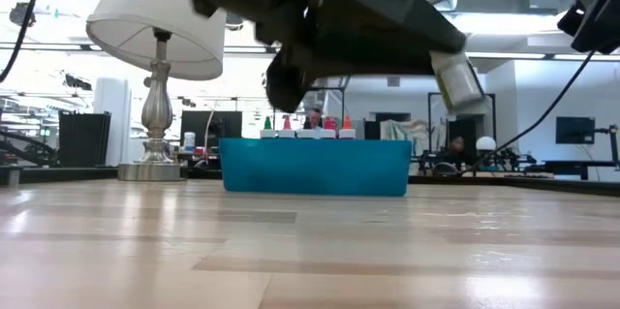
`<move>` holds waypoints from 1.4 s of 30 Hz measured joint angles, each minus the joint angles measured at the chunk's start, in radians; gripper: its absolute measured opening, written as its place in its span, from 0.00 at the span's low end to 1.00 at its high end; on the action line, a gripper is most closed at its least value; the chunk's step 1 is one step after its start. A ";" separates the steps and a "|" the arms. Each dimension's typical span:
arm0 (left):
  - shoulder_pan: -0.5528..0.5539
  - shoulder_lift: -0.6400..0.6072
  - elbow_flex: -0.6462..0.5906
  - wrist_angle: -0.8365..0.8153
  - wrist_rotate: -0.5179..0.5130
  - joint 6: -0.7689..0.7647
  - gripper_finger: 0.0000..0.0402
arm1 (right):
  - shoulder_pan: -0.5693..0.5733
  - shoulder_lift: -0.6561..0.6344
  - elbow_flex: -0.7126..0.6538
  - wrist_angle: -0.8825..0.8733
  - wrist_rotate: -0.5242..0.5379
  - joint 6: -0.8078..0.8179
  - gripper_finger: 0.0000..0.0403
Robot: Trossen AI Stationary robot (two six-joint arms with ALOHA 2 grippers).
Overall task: Pick & Place food coloring
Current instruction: Put the small green food coloring bottle into the bin
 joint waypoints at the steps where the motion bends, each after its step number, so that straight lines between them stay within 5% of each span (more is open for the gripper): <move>1: 0.009 -0.013 0.000 -0.006 -0.017 0.017 0.15 | 0.000 0.000 0.000 0.000 0.003 -0.003 0.29; 6: 0.060 -0.095 0.000 -0.077 -0.084 0.072 0.15 | 0.000 0.000 0.000 0.009 0.048 -0.005 0.29; 16: 0.177 -0.268 -0.015 -0.481 -0.148 0.094 0.15 | -0.027 0.000 0.000 0.014 0.058 -0.013 0.29; 25: 0.300 -0.440 -0.186 -0.489 -0.128 0.155 0.15 | -0.119 0.000 0.000 0.026 0.053 -0.014 0.29; 33: 0.404 -0.613 -0.430 -0.332 -0.100 0.145 0.15 | -0.189 0.000 0.000 0.036 0.050 -0.014 0.29; 42: 0.470 -0.671 -0.558 -0.310 -0.098 0.126 0.15 | -0.243 0.000 0.000 0.043 0.041 -0.059 0.29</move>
